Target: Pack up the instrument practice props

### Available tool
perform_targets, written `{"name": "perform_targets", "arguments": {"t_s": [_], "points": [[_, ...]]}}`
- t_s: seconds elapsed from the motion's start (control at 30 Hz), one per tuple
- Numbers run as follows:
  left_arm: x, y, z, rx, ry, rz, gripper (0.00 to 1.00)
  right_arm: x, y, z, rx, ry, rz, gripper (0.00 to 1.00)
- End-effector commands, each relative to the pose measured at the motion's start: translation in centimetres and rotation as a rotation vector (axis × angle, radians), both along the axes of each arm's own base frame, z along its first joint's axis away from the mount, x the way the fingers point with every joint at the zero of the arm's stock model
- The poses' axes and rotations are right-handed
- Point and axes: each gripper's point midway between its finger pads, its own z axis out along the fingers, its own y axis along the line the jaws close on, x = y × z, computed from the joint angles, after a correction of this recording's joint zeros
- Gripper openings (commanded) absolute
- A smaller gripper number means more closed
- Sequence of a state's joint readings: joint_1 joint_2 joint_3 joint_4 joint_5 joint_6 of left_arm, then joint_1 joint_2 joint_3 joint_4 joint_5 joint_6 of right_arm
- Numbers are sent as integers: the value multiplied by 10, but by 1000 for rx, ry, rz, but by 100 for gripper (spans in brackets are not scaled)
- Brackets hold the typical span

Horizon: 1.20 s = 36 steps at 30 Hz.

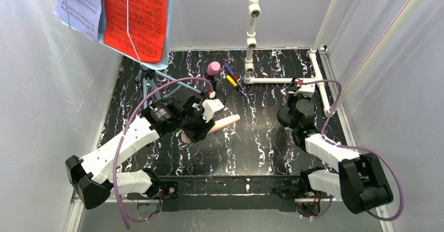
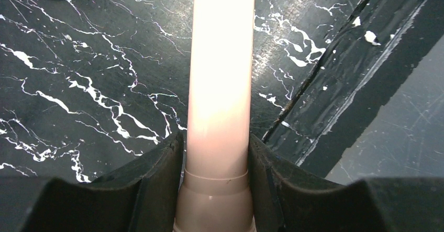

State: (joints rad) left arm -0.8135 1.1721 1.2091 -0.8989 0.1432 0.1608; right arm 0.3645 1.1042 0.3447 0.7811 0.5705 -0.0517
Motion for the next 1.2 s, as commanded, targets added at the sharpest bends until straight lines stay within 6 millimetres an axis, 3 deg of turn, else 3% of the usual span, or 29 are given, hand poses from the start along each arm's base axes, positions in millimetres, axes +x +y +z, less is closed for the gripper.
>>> {"name": "perform_targets", "arguments": {"t_s": [0.0, 0.23, 0.5, 0.73, 0.9, 0.97, 1.03, 1.17], "points": [[17, -2, 8, -58, -125, 24, 0, 37, -28, 41, 19, -120, -64, 1], [24, -2, -3, -46, -132, 67, 0, 79, -74, 37, 8, -125, -162, 1], [24, -1, -5, -38, -134, 71, 0, 106, -117, 25, -3, -109, -231, 1], [23, -2, -5, -41, -129, 63, 0, 126, -131, 15, -10, -105, -248, 1], [22, -2, -7, -38, -124, 57, 0, 132, -129, 19, -17, -99, -232, 21], [22, -2, -6, -41, -124, 55, 0, 128, -126, 22, -18, -93, -217, 34], [21, -3, -5, -47, -123, 53, 0, 123, -122, 23, -22, -81, -192, 54], [20, -3, -4, -55, -120, 48, 0, 108, -120, 34, -16, -87, -191, 79]]}}
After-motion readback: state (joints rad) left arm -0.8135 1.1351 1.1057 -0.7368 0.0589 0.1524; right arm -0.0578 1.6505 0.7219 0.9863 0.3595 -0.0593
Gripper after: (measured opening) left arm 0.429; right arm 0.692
